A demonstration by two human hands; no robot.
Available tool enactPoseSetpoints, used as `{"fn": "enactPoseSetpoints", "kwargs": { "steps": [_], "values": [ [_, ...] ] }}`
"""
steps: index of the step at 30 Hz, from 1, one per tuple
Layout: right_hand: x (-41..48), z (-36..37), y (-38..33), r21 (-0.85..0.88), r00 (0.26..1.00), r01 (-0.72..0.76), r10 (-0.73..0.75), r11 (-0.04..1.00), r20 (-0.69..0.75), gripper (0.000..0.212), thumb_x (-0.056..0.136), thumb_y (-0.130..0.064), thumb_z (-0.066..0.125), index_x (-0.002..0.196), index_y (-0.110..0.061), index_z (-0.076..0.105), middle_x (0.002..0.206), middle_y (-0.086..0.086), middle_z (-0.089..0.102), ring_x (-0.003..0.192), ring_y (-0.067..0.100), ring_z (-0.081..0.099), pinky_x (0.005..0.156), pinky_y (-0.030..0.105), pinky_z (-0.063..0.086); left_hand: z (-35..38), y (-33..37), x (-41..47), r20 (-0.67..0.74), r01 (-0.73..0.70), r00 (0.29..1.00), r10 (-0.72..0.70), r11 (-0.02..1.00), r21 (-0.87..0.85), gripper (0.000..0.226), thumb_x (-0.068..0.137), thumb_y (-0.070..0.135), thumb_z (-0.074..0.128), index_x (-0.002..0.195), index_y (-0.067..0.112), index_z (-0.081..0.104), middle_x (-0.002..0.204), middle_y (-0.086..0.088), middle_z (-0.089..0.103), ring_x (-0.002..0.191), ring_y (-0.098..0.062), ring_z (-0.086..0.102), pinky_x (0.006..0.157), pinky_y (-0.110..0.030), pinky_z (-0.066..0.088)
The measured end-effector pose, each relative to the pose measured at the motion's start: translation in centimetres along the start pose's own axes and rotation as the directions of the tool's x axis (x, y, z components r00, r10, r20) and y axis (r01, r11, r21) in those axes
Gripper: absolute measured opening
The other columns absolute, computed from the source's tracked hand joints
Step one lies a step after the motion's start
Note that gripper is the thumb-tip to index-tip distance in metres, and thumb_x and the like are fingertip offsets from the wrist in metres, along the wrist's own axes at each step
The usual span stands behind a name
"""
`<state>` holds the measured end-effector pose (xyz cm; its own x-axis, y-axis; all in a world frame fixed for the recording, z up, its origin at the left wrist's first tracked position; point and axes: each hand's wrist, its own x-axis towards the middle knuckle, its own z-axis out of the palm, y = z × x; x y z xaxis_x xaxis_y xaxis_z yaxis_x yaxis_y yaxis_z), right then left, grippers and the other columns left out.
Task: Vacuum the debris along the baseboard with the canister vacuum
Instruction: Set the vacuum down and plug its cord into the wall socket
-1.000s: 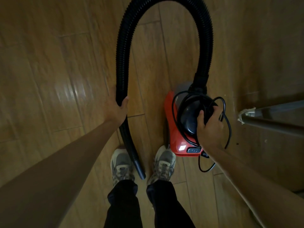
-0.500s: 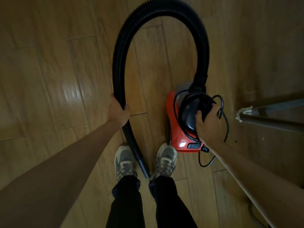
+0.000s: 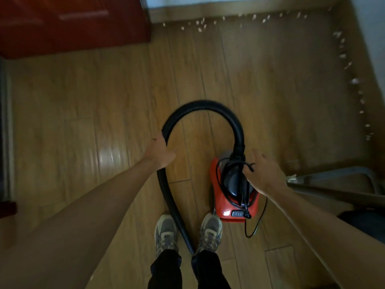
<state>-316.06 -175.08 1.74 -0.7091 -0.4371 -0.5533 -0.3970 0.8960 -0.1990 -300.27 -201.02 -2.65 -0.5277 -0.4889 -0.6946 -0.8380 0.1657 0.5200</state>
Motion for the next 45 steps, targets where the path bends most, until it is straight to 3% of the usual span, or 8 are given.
{"fn": "enactPoseSetpoints", "kwargs": {
  "steps": [4, 8, 15, 18, 21, 27, 32, 45],
  "values": [
    [-0.9, -8.3, -2.2, -0.036, 1.000, 0.024, -0.023, 0.999, 0.017, 0.055, 0.096, -0.039, 0.053, 0.143, -0.018, 0.036, 0.125, 0.013, 0.053, 0.110, 0.031, 0.054, 0.078, 0.036, 0.045, -4.7, 4.6, -1.9, 0.008, -0.081, 0.997, 0.081, 0.990, 0.113, 0.086, 0.067, 0.083, 0.040, 0.126, 0.022, 0.048, 0.108, -0.002, 0.063, 0.092, -0.020, 0.064, 0.085, -0.045, 0.058],
    [-2.5, -18.3, -3.8, -0.104, 0.997, 0.063, -0.066, 0.993, -0.035, 0.073, 0.094, -0.050, 0.052, 0.154, -0.025, 0.017, 0.140, 0.013, 0.046, 0.126, 0.032, 0.046, 0.095, 0.047, 0.049, -9.7, 10.3, -4.1, -0.015, -0.172, 0.984, 0.180, 0.961, 0.215, 0.109, 0.063, 0.093, 0.033, 0.150, 0.027, 0.024, 0.139, -0.006, 0.051, 0.119, -0.025, 0.055, 0.100, -0.046, 0.050],
    [-7.2, -35.7, -6.8, -0.226, 0.962, 0.147, -0.193, 0.963, -0.195, 0.078, 0.091, -0.057, 0.054, 0.152, -0.027, 0.017, 0.144, 0.014, 0.046, 0.129, 0.034, 0.047, 0.100, 0.050, 0.046, -19.2, 24.9, -16.1, -0.125, -0.196, 0.956, 0.267, 0.893, 0.406, 0.087, 0.096, 0.048, 0.054, 0.157, 0.006, 0.008, 0.160, -0.018, 0.022, 0.145, -0.032, 0.029, 0.116, -0.043, 0.031],
    [-10.2, -41.4, -7.5, -0.271, 0.946, 0.166, -0.231, 0.948, -0.229, 0.082, 0.089, -0.061, 0.054, 0.153, -0.026, 0.016, 0.149, 0.015, 0.042, 0.133, 0.035, 0.045, 0.104, 0.053, 0.044, -21.7, 28.8, -20.2, -0.154, -0.233, 0.929, 0.337, 0.854, 0.465, 0.082, 0.094, 0.050, 0.054, 0.154, 0.006, 0.020, 0.154, -0.018, 0.035, 0.137, -0.030, 0.040, 0.111, -0.042, 0.038],
    [-13.3, -45.9, -7.6, -0.282, 0.940, 0.162, -0.234, 0.946, -0.246, 0.086, 0.088, -0.065, 0.054, 0.153, -0.025, 0.016, 0.151, 0.013, 0.039, 0.136, 0.034, 0.042, 0.106, 0.052, 0.043, -24.0, 33.0, -24.2, -0.155, -0.225, 0.919, 0.363, 0.804, 0.551, 0.084, 0.094, 0.053, 0.051, 0.154, 0.005, 0.017, 0.154, -0.019, 0.033, 0.138, -0.033, 0.038, 0.111, -0.044, 0.036],
    [-17.7, -54.3, -7.2, -0.321, 0.916, 0.185, -0.281, 0.929, -0.286, 0.077, 0.091, -0.053, 0.054, 0.153, -0.027, 0.016, 0.152, 0.009, 0.039, 0.136, 0.034, 0.040, 0.106, 0.050, 0.040, -26.9, 41.0, -31.1, -0.166, -0.290, 0.840, 0.516, 0.687, 0.666, 0.073, 0.095, 0.055, 0.048, 0.153, 0.018, 0.023, 0.145, -0.015, 0.044, 0.131, -0.032, 0.047, 0.105, -0.045, 0.042],
    [-19.7, -60.0, -6.7, -0.332, 0.907, 0.155, -0.267, 0.931, -0.326, 0.079, 0.090, -0.060, 0.051, 0.153, -0.029, 0.014, 0.148, 0.010, 0.043, 0.135, 0.036, 0.041, 0.102, 0.052, 0.042, -27.6, 46.5, -35.1, -0.134, -0.350, 0.788, 0.601, 0.617, 0.705, 0.076, 0.094, 0.058, 0.046, 0.154, 0.019, 0.020, 0.144, -0.015, 0.044, 0.130, -0.031, 0.046, 0.107, -0.047, 0.040],
    [-24.7, -63.0, -2.7, -0.334, 0.890, -0.059, -0.102, 0.941, -0.444, 0.082, 0.092, -0.058, 0.054, 0.154, -0.025, 0.012, 0.146, 0.012, 0.043, 0.133, 0.034, 0.044, 0.104, 0.052, 0.041, -28.1, 56.7, -34.5, 0.033, -0.443, 0.640, 0.768, 0.333, 0.832, 0.076, 0.094, 0.059, 0.046, 0.153, 0.017, 0.021, 0.152, -0.013, 0.040, 0.135, -0.032, 0.046, 0.110, -0.047, 0.039]
  ]
}}
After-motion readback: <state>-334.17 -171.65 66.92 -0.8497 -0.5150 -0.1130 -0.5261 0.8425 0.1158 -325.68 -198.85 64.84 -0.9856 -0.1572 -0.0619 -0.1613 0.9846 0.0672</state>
